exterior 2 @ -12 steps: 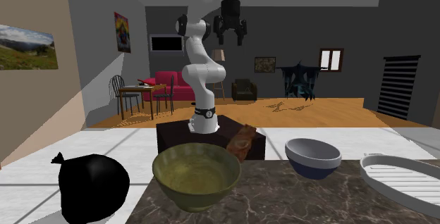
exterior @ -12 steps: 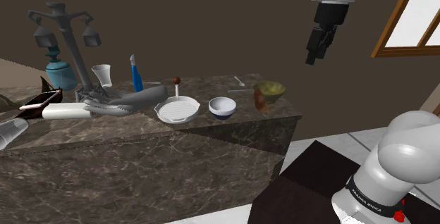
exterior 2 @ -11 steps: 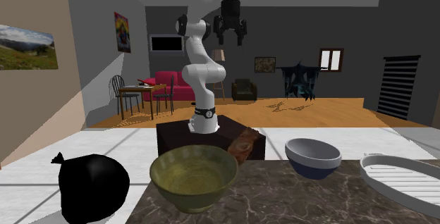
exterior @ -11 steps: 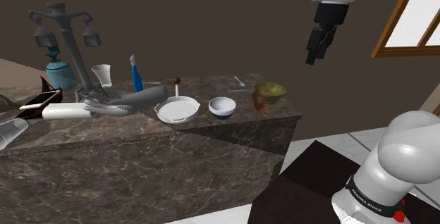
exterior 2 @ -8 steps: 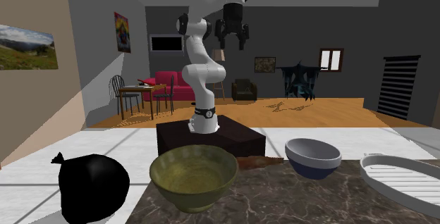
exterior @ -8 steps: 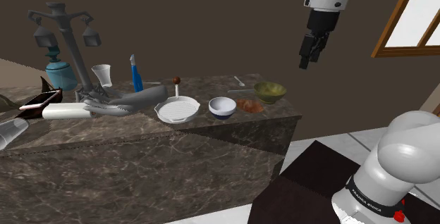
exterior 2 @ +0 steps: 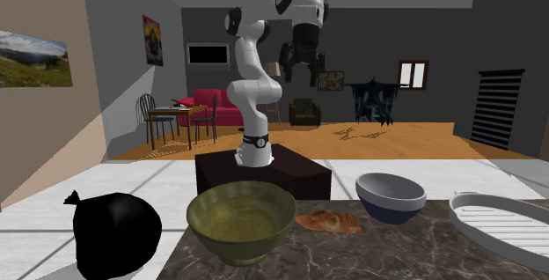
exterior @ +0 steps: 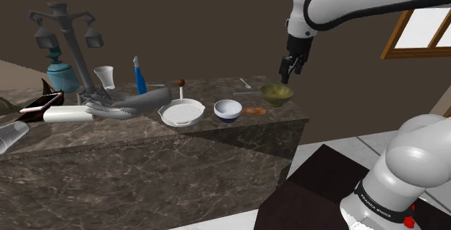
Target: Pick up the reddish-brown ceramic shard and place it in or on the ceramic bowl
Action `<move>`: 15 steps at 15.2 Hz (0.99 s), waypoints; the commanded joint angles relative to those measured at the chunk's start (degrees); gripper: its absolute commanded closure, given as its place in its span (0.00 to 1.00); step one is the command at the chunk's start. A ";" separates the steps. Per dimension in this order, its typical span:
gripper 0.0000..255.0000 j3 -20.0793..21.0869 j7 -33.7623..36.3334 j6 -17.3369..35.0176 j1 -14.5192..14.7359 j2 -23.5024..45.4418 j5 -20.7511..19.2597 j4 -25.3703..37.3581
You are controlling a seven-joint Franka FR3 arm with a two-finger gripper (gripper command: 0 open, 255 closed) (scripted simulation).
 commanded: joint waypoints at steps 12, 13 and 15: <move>0.00 5.59 15.08 22.21 -6.69 25.09 -18.48 5.04; 0.00 5.85 16.73 23.14 -7.16 27.28 -20.56 6.18; 0.00 6.07 20.10 24.60 -7.82 31.70 -24.87 8.77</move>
